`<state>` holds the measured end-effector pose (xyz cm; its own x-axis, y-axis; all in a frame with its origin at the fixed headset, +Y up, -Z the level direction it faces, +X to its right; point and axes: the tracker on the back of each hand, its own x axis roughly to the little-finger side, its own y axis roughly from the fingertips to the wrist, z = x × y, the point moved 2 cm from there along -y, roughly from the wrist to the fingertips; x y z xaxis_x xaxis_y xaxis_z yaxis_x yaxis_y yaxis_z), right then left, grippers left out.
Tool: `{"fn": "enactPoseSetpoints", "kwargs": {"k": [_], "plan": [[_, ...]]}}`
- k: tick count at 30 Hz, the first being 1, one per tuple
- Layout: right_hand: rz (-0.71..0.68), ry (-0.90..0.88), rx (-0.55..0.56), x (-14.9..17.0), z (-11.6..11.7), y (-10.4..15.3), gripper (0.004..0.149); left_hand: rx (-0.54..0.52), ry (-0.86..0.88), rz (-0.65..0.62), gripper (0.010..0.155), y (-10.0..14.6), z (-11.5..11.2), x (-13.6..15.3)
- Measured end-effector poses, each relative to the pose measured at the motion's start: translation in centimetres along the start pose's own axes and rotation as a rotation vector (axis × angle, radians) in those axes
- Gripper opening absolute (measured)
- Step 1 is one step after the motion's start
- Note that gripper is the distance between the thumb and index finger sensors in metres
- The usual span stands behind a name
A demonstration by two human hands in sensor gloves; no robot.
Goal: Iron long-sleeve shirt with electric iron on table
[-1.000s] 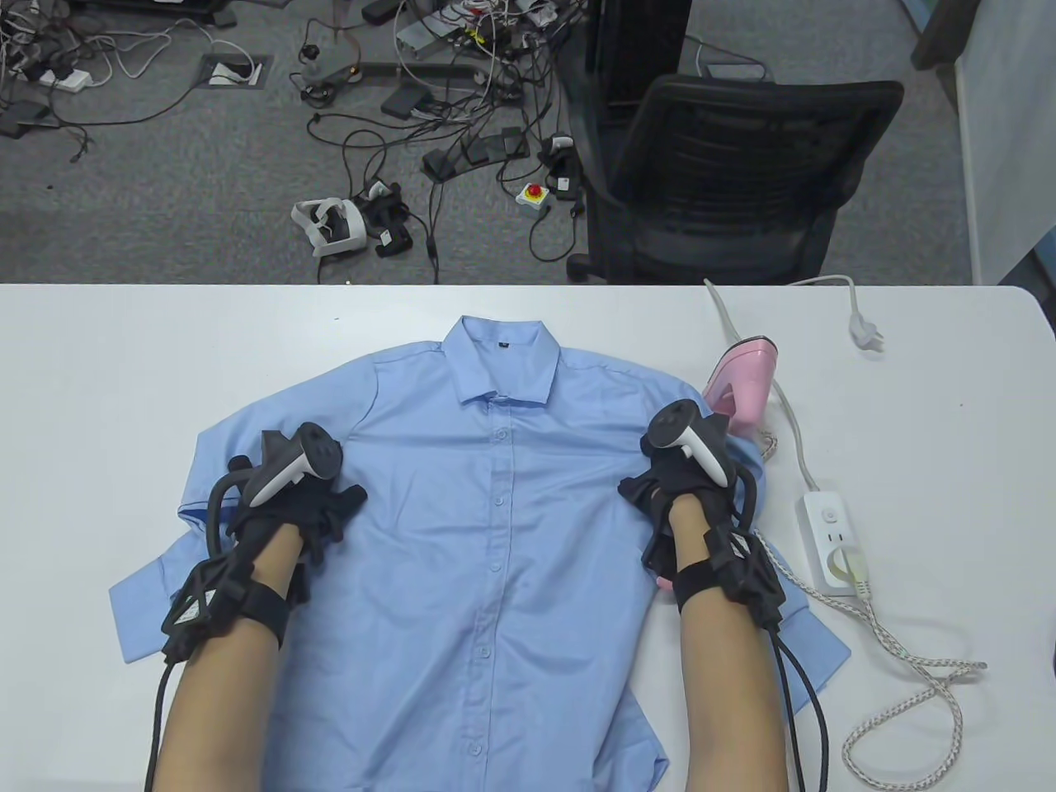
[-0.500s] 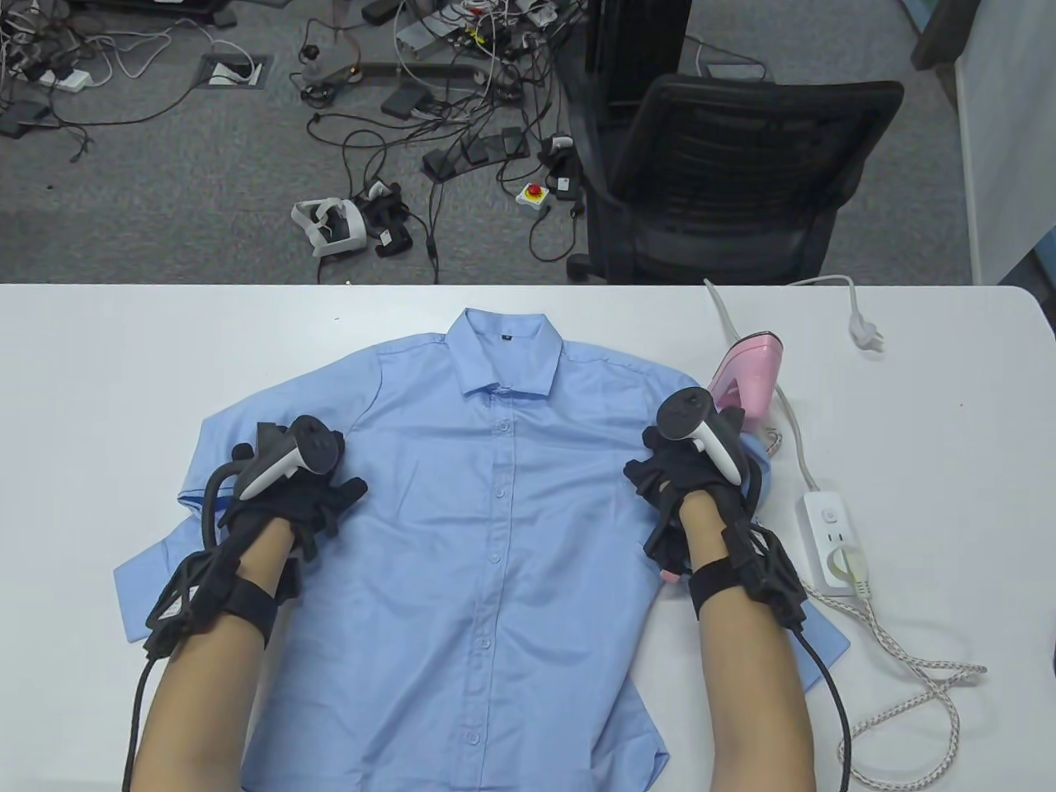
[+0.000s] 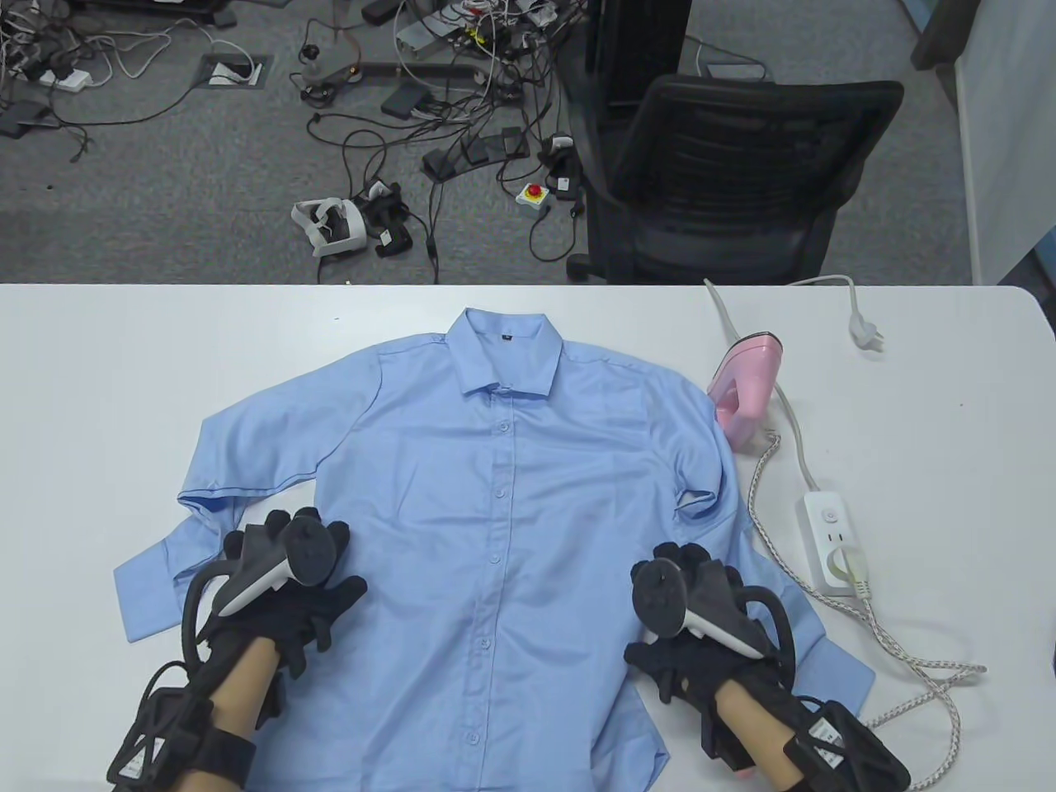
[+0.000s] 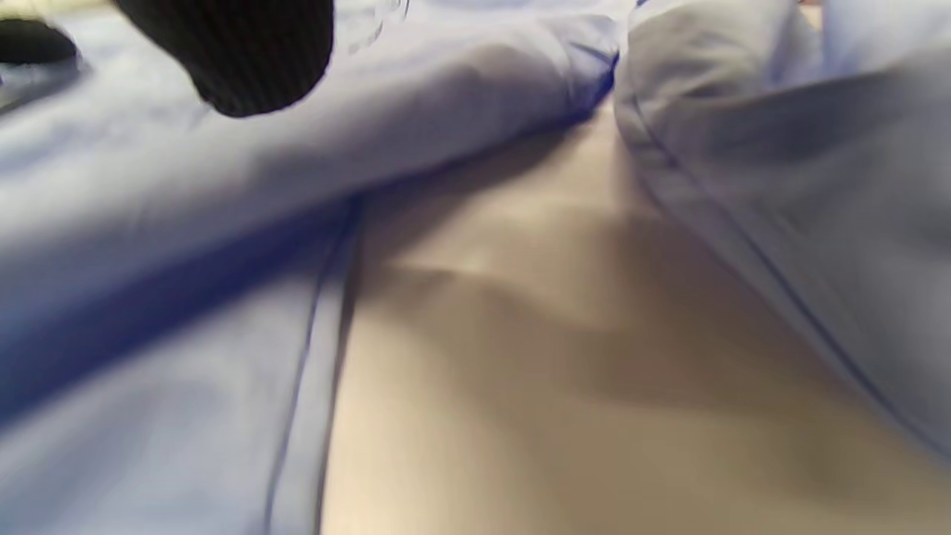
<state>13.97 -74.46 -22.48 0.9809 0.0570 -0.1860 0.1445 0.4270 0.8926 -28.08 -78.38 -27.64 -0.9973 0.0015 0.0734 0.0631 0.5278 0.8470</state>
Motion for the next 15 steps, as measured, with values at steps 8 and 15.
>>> {"fn": "enactPoseSetpoints", "kwargs": {"k": [8, 15], "plan": [[0.078, 0.091, 0.014, -1.1, 4.2, 0.9, 0.1, 0.018, -0.071, 0.048, 0.071, -0.7, -1.4, -0.1], [0.181, 0.174, -0.061, 2.3, 5.3, 2.7, 0.101, 0.042, -0.033, 0.05, 0.072, -1.1, -1.6, 0.4]]}}
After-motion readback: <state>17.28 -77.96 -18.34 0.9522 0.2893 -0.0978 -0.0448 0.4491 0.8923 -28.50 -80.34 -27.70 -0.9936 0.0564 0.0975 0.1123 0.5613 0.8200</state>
